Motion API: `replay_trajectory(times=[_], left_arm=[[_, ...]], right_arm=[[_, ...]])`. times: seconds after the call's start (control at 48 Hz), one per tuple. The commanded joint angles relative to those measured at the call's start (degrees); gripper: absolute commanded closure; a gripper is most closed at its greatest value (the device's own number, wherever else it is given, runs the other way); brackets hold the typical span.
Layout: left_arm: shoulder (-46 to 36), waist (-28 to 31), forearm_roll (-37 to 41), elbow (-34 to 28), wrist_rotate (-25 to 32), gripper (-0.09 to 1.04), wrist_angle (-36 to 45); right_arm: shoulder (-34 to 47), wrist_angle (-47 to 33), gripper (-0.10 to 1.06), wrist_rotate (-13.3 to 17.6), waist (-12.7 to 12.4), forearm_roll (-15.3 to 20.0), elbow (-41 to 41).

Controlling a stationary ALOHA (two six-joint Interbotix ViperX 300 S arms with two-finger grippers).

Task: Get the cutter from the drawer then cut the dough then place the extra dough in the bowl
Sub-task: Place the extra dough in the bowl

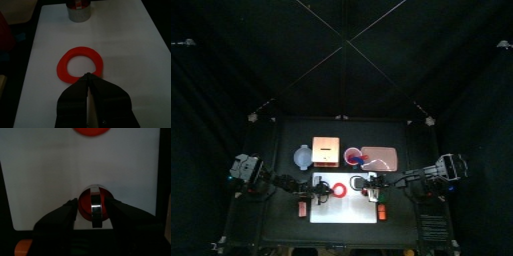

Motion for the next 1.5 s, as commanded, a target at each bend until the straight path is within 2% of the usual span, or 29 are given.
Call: replay_trajectory(times=[0.021,0.167,0.396,0.542,0.896,1.333,1.5], left_arm=[[-2.2,0.5,0.1,-0.8,0.2,0.47,-0.3],[-3.4,0.7,0.4,-0.8,0.8,0.46,-0.3],[-4.3,0.7,0.5,-0.9,2.2,0.45,-0.3],[-4.3,0.8,0.4,-0.7,2.2,0.41,-0.3],[-4.8,0.8,0.4,-0.8,2.1,0.21,-0.3],[-9.4,0.8,-0.4,0.4,2.2,0.20,-0.3],[-7.2,1.7,-0.3,0.0,2.3,0.20,-0.3]], right_arm=[[-2.2,-0.2,0.02,2.0,-0.1,-2.0,-1.1],[-3.3,0.0,0.00,3.3,-0.2,-5.1,-1.7],[-3.2,-0.4,0.00,4.4,-0.4,-7.2,-2.0],[-3.1,-0.8,0.00,4.4,-0.4,-7.5,-2.1],[-2.5,-2.0,0.00,4.4,-1.4,-7.5,-2.3],[-0.8,-2.8,0.00,4.3,-2.4,-8.1,-2.9],[-0.7,-3.7,0.00,4.3,-3.3,-9.3,-3.7]])
